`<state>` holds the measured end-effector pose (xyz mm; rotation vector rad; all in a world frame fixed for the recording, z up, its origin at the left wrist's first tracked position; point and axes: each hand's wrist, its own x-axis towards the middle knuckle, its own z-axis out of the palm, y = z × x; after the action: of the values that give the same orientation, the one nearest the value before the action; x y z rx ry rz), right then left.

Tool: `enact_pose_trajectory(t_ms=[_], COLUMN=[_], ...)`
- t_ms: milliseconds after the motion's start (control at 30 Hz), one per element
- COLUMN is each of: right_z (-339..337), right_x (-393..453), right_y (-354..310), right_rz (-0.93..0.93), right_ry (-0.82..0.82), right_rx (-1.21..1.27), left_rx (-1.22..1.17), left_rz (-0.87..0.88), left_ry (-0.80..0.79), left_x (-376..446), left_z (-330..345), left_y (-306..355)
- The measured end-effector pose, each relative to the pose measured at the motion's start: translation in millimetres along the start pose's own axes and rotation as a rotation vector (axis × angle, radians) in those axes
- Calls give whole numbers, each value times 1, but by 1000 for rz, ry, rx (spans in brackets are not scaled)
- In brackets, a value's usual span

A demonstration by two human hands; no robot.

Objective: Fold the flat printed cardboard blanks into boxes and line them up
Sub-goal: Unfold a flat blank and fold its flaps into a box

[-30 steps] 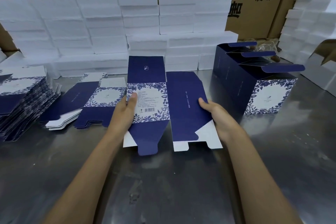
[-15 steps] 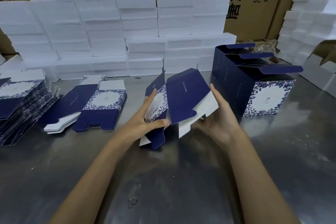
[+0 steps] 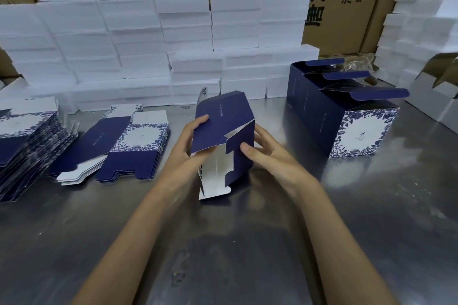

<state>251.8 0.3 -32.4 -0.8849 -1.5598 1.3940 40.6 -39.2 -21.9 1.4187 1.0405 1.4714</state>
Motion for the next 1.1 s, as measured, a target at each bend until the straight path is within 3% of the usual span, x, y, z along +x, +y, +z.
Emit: enact_pose_trajectory(t_ms=[467,567,700,1100], right_z=[-3,-14,-21,-24], right_x=[10,11,11,22], right_y=[13,13,19,22], right_rz=[48,118,222,161], right_ry=[225,277,196,130], right_rx=[-385,-622,-857,-816], left_rx=[167,129,150,169], left_rz=[16,14,12,11], left_ry=[53,100,103,103], left_x=[22,27,27,20], left_z=[14,23,24,28], left_y=[2,-1,-4,-2])
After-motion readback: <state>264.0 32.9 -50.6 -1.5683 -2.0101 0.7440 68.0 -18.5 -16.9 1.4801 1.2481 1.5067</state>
